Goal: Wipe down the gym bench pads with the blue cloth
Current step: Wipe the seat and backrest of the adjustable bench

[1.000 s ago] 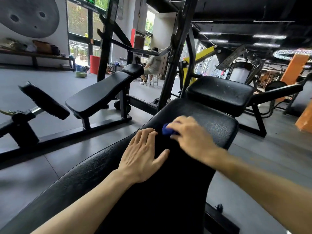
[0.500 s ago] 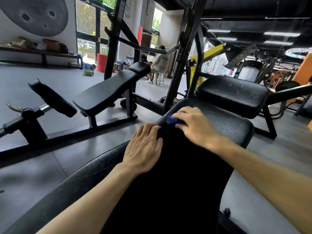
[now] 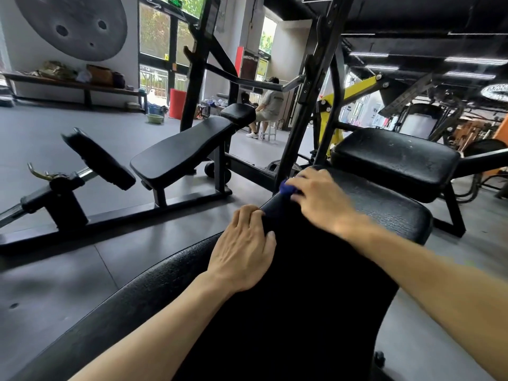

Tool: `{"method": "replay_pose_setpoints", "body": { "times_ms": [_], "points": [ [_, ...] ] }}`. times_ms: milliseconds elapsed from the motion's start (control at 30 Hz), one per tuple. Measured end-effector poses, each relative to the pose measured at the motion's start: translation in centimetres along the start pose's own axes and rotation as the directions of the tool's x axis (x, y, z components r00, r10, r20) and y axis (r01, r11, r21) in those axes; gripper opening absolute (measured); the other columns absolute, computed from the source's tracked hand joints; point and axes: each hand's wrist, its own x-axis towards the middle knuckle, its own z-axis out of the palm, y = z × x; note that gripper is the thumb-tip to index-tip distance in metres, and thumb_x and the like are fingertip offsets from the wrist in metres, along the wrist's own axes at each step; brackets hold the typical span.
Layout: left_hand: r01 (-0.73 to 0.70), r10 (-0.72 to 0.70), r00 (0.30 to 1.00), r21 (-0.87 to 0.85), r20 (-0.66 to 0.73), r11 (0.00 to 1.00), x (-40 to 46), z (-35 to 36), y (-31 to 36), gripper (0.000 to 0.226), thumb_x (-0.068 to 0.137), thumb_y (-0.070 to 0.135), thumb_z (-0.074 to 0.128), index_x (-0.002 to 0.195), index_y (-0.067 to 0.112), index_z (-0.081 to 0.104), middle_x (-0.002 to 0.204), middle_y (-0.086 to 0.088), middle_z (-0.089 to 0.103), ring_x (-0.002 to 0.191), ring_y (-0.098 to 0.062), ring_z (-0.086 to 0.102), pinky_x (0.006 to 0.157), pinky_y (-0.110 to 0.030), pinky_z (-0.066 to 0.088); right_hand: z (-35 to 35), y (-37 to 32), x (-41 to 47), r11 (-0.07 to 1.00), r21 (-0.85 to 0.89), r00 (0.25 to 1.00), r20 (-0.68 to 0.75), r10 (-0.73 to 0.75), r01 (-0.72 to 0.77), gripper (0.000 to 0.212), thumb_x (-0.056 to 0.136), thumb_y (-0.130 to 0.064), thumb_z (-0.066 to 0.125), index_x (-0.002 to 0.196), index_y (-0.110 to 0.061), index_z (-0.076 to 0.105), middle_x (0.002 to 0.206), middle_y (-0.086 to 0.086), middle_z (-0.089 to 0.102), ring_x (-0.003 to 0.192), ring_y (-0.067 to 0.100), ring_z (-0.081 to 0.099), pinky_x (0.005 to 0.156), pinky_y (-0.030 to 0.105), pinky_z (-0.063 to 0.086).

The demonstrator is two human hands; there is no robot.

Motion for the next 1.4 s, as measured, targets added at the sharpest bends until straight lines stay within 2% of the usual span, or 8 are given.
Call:
{"method": "replay_pose_setpoints", "body": {
  "times_ms": [100,200,400,633,867,1033,1200,1400],
  "points": [
    [0.011,-0.011,1.0,-0.005,0.008,1.0,-0.1,-0.2,0.0,0.042,0.104,0.038,0.041,0.137,0.012,0.044,0.141,0.002,0.036,0.134,-0.014,0.034,0.11,-0.029,0.033,-0.3,3.9,5.0,0.958,-0.074,0.958,-0.091,0.271,-0.278,0.026,0.098,-0.022,0.059,0.122,-0.021,0.068,0.126,0.009,0.059,0.118,0.034,0.045,0.099,0.043,0.042],
    [0.005,-0.005,1.0,-0.022,0.0,1.0,-0.1,-0.2,0.1,0.042,0.104,0.036,0.042,0.138,0.01,0.045,0.141,0.001,0.037,0.134,-0.015,0.035,0.112,-0.029,0.032,-0.4,2.6,6.1,0.938,-0.089,0.942,-0.052,0.332,-0.336,0.022,0.098,-0.021,0.057,0.116,-0.02,0.07,0.12,0.01,0.059,0.121,0.034,0.045,0.091,0.043,0.046],
    [-0.015,0.013,0.999,-0.058,-0.032,0.998,0.0,0.1,-0.2,0.03,0.1,0.024,0.047,0.127,0.011,0.051,0.132,-0.003,0.045,0.125,-0.019,0.041,0.106,-0.03,0.034,0.6,-3.5,-1.0,0.994,0.108,0.994,0.101,-0.044,0.033,0.023,0.09,-0.018,0.068,0.109,-0.03,0.073,0.119,-0.007,0.062,0.111,0.023,0.047,0.101,0.033,0.041],
    [-0.046,0.038,0.996,-0.094,-0.085,0.994,-0.3,0.1,-0.4,0.009,0.091,0.012,0.054,0.099,0.015,0.055,0.11,-0.002,0.051,0.109,-0.022,0.046,0.095,-0.038,0.043,-1.4,-2.6,-5.6,0.955,0.22,0.96,0.149,-0.236,0.201,0.032,0.089,-0.014,0.072,0.119,-0.026,0.071,0.124,-0.013,0.062,0.112,0.017,0.049,0.107,0.027,0.036],
    [-0.14,0.134,0.989,-0.116,-0.054,0.983,-0.6,-0.4,-0.2,0.017,0.091,0.023,0.056,0.107,0.028,0.06,0.115,0.014,0.052,0.118,-0.012,0.043,0.09,-0.031,0.044,-7.1,0.2,-15.1,0.958,0.207,0.96,0.156,-0.235,0.2,0.036,0.088,-0.012,0.074,0.12,-0.028,0.07,0.128,-0.025,0.056,0.121,0.012,0.051,0.106,0.017,0.034],
    [-0.132,0.129,0.991,-0.085,-0.042,0.988,-0.5,-0.4,0.0,0.018,0.091,0.022,0.059,0.109,0.023,0.059,0.115,0.008,0.052,0.118,-0.016,0.044,0.087,-0.032,0.043,-3.8,-1.3,-10.2,0.972,0.143,0.968,0.137,-0.209,0.189,0.036,0.088,-0.013,0.074,0.121,-0.027,0.071,0.129,-0.011,0.061,0.118,0.019,0.052,0.109,0.021,0.032],
    [0.099,-0.111,0.991,-0.147,-0.073,0.984,-0.1,-0.5,-0.5,0.024,0.086,0.026,0.061,0.103,0.009,0.058,0.109,-0.004,0.052,0.111,-0.024,0.047,0.096,-0.036,0.041,0.3,-4.3,-4.7,0.97,0.219,0.972,0.185,-0.145,0.103,0.03,0.096,-0.017,0.065,0.123,-0.026,0.07,0.128,-0.008,0.06,0.12,0.024,0.047,0.109,0.038,0.037],
    [-0.162,0.162,0.987,-0.001,0.011,0.987,-1.2,-0.7,1.2,0.035,0.086,0.059,0.054,0.112,0.035,0.061,0.115,0.012,0.05,0.117,-0.017,0.045,0.097,-0.037,0.044,-5.8,-0.1,-14.6,0.964,0.198,0.97,0.134,-0.204,0.175,0.034,0.089,-0.013,0.073,0.121,-0.025,0.07,0.131,-0.013,0.057,0.117,0.015,0.049,0.107,0.024,0.035]
  ]
}}
